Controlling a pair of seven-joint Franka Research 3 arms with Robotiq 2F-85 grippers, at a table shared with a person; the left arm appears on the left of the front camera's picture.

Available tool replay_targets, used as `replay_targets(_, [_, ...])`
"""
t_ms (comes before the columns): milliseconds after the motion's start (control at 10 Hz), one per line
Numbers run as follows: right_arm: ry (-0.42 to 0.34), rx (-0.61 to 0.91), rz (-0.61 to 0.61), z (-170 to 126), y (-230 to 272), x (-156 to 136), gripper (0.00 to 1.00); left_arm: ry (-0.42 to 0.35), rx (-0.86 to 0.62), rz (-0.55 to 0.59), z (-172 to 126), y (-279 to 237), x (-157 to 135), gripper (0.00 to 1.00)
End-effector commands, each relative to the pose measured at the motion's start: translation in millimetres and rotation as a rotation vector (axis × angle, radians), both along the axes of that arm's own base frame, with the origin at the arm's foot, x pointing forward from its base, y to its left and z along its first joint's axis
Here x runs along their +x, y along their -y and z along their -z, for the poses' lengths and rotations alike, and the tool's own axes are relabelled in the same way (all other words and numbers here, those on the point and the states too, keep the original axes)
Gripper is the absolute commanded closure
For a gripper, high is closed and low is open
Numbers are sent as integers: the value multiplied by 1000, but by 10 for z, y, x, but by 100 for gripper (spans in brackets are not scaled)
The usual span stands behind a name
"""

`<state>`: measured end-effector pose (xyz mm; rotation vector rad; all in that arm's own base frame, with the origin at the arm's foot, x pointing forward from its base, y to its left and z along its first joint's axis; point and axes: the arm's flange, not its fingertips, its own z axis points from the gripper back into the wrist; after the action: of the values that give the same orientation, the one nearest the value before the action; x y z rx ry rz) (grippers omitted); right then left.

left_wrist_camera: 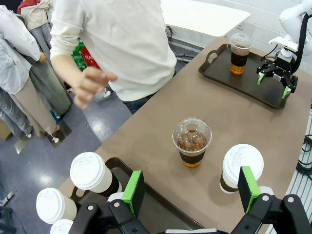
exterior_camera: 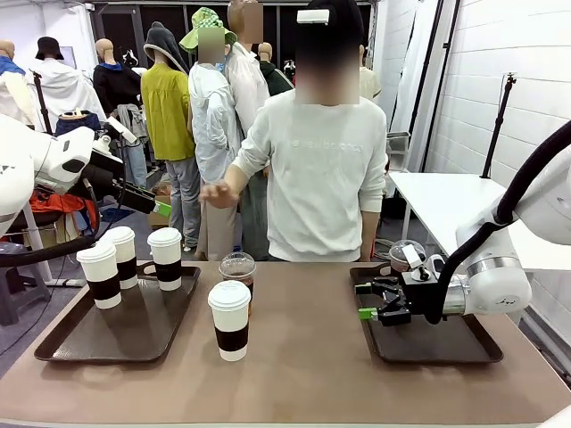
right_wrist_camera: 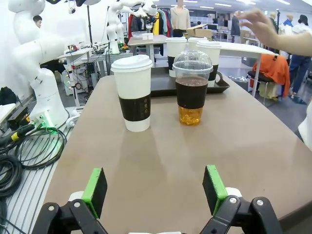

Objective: Distribute the coffee onto the tray.
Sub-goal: Pick up another iced Americano from the middle of the table and place it on the right Handle tray.

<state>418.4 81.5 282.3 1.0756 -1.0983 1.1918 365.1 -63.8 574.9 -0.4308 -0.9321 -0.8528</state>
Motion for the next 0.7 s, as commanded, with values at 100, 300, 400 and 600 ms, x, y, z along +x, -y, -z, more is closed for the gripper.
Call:
replay_targets(100, [6, 27, 35, 5, -192, 29, 0, 0, -11, 11, 23, -19, 11, 0])
replay_targets(300, [-8, 33, 60, 24, -243, 14, 0, 0, -11, 11, 23, -19, 11, 0])
replay_targets(400, [-10, 45, 73, 24, -307, 22, 0, 0, -11, 11, 23, -19, 11, 0])
replay_targets(600, [-7, 26, 127, 36, -482, 34, 0, 0, -11, 11, 23, -19, 11, 0])
